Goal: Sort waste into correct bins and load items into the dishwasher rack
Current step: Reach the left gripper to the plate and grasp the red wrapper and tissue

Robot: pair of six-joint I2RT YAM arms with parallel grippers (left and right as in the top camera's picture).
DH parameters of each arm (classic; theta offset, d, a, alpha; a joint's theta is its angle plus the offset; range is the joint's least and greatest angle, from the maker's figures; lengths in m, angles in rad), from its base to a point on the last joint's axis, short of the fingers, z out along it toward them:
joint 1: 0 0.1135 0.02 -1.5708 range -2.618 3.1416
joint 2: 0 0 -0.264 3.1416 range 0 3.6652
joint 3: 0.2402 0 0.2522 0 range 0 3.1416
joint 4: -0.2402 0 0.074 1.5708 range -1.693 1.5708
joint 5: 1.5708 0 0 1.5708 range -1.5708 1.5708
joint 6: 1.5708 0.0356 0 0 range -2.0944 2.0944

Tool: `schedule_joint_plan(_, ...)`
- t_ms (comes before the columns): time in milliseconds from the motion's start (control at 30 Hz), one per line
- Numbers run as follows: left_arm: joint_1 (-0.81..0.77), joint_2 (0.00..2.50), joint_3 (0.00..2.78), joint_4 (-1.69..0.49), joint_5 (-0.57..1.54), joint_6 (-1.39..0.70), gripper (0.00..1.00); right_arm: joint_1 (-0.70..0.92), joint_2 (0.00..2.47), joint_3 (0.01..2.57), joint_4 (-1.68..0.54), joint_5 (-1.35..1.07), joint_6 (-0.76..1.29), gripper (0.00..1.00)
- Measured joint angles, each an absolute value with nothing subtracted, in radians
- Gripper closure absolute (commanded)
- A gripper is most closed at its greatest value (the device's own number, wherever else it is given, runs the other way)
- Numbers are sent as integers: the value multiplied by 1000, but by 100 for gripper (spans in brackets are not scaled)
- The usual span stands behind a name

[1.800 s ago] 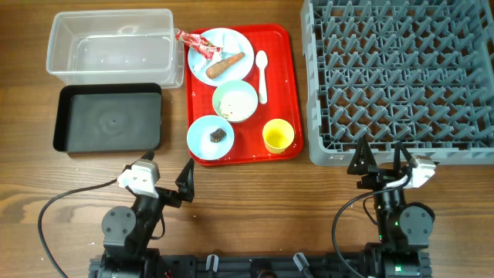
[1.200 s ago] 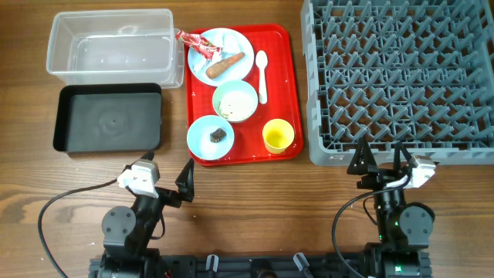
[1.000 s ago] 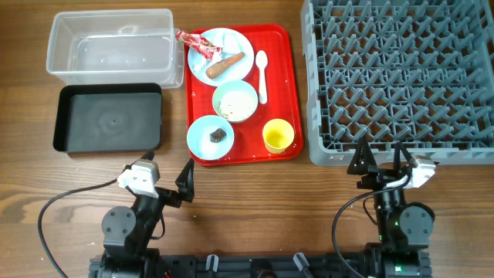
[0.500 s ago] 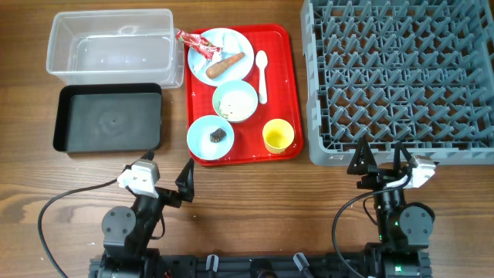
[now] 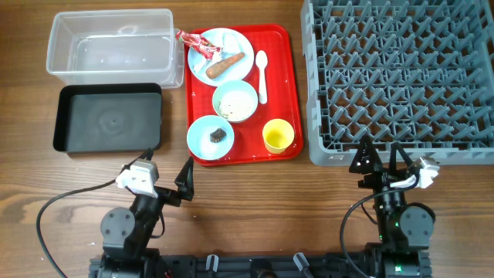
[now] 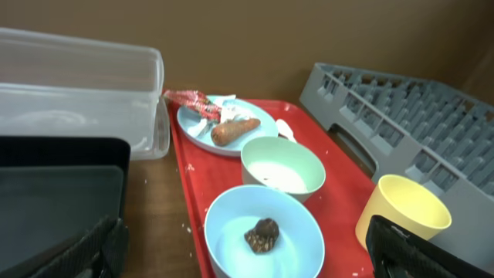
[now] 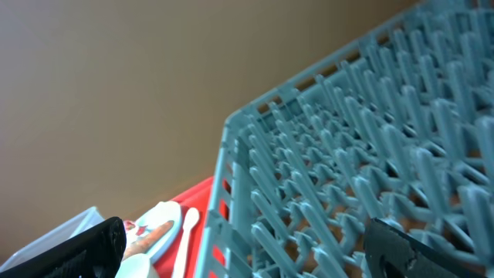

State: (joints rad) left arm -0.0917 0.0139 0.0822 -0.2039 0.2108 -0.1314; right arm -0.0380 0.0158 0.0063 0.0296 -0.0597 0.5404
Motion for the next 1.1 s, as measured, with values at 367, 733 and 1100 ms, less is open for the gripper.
schedule_joint_plan(367,-92,50,133,-109,211,-131,0,-38,122,161,42,-236,323,0)
schedule_joint_plan(733,-92,797,848,-432,254,-125,0,-38,673,793,-374,-289,187,0)
schedule_joint_plan(1100,-274,1832,1934,-933,169,-38,0,-38,945,1010,-554,-374,178,0)
